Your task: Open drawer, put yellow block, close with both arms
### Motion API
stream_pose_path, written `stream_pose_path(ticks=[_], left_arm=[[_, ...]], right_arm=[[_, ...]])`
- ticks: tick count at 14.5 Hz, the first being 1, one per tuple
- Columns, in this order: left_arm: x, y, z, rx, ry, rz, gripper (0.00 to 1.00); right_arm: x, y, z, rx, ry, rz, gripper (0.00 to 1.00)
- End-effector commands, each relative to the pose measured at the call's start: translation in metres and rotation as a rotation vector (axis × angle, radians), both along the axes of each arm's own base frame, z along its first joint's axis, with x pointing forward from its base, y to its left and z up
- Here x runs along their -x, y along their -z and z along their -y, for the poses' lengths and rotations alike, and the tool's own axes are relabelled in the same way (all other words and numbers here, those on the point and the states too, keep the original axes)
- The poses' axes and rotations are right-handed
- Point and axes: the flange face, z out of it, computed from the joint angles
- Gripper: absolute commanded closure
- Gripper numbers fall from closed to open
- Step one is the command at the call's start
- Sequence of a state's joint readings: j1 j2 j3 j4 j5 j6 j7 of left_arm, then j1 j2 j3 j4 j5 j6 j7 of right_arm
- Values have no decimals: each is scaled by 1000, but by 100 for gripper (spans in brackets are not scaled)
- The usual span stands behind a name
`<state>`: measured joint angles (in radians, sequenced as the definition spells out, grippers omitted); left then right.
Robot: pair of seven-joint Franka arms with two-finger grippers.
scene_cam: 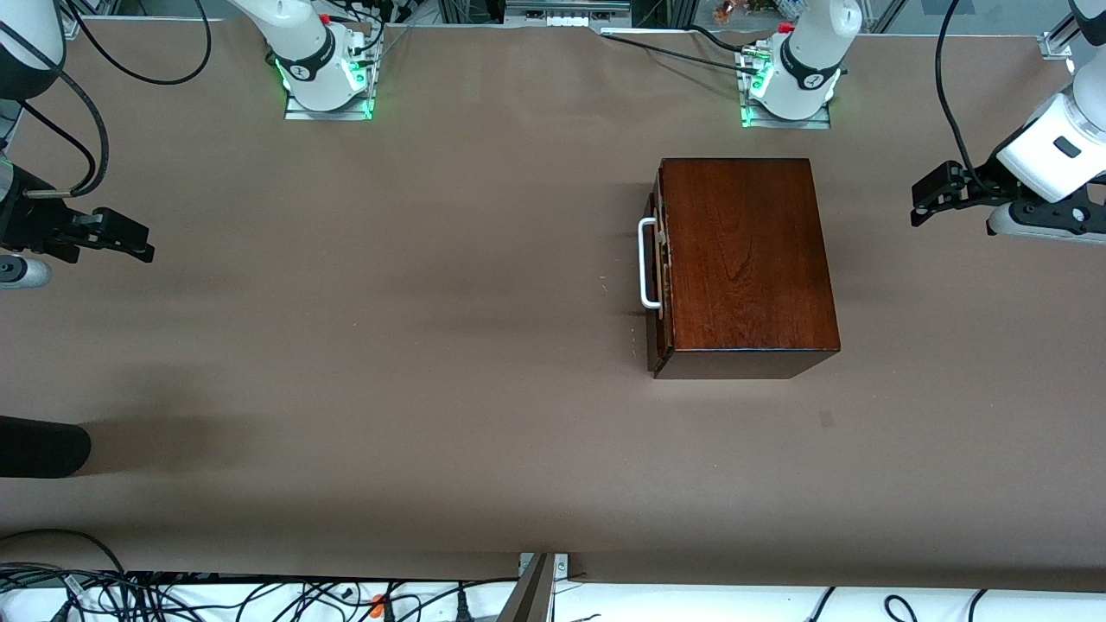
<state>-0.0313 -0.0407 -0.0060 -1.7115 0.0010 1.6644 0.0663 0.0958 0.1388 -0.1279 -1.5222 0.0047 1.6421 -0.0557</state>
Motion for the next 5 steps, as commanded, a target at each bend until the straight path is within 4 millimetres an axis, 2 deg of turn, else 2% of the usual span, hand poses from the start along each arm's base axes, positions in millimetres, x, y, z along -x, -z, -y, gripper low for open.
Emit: stream_pose_path(ticks=[1, 5], left_arm=[[-8, -1, -4, -2, 16, -4, 0], [-8, -6, 3, -2, 25, 5, 0]], right_arm=[[2, -2, 0, -19, -1, -5, 0], [2, -1, 1, -19, -5, -7, 0]])
